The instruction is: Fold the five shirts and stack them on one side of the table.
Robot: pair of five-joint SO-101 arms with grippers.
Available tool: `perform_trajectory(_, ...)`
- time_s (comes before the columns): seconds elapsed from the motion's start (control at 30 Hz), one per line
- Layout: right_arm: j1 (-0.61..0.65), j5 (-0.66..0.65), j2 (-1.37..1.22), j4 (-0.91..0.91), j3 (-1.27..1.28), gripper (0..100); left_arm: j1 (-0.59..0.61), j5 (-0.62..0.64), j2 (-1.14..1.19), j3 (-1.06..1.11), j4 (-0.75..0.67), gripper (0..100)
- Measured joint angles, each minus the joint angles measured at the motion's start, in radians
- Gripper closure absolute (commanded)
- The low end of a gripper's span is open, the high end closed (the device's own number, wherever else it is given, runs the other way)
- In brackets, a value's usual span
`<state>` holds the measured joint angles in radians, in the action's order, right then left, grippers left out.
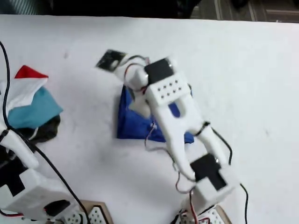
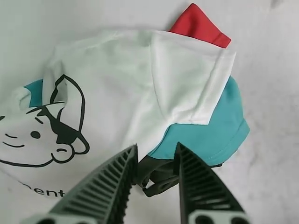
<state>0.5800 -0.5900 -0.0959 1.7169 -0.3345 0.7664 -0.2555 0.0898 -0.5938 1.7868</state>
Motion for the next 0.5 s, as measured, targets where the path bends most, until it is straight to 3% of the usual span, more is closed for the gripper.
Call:
perform_trajectory(0.2, 0.009, -0.005, -0.005, -0.005, 0.043, 98.8, 0.0, 0.0, 0.0, 0.0, 0.0, 85)
perform_trajectory(0.27, -0.025, -0.018, -0.074, -0.025, 0.058, 95.5, 0.0, 0.0, 0.0, 0.0, 0.0, 85)
perform_trajectory(0.5, -0.092, -0.021, -0.322, -0.052, -0.031, 98.0, 0.0, 0.0, 0.0, 0.0, 0.0, 85)
